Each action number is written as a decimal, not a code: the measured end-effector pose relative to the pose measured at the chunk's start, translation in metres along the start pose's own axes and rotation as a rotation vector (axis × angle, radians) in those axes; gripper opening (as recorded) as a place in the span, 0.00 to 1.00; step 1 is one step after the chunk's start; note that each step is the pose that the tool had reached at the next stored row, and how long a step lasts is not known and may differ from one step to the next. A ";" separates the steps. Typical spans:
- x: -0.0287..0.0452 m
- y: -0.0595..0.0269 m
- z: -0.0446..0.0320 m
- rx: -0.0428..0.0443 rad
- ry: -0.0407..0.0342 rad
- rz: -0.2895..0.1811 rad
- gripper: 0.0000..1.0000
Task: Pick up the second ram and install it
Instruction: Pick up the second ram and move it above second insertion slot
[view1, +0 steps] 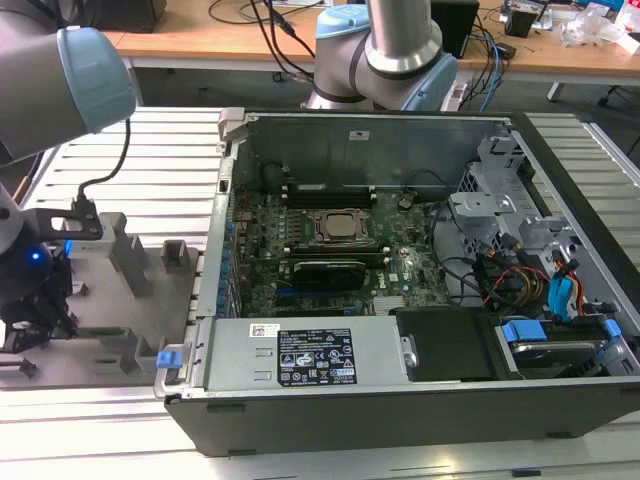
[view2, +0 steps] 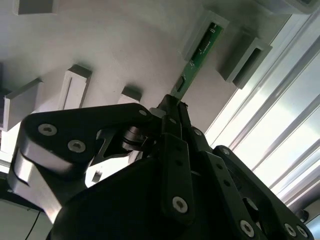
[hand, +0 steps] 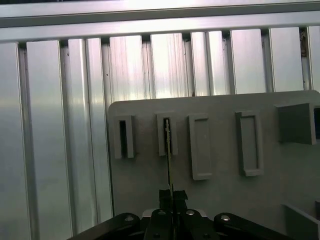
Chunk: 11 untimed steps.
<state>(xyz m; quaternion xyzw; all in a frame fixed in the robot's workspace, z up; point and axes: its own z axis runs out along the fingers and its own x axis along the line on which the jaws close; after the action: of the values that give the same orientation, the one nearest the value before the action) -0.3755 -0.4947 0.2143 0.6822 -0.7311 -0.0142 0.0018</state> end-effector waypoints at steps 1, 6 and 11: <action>0.0000 0.0000 -0.0007 0.0000 -0.0001 0.000 0.13; -0.0002 0.0001 -0.0076 0.0001 -0.0002 0.000 0.13; -0.0002 0.0003 -0.0123 0.0001 0.0000 0.000 0.13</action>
<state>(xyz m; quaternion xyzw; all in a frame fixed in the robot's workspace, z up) -0.3755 -0.4947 0.2266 0.6822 -0.7310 -0.0141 0.0017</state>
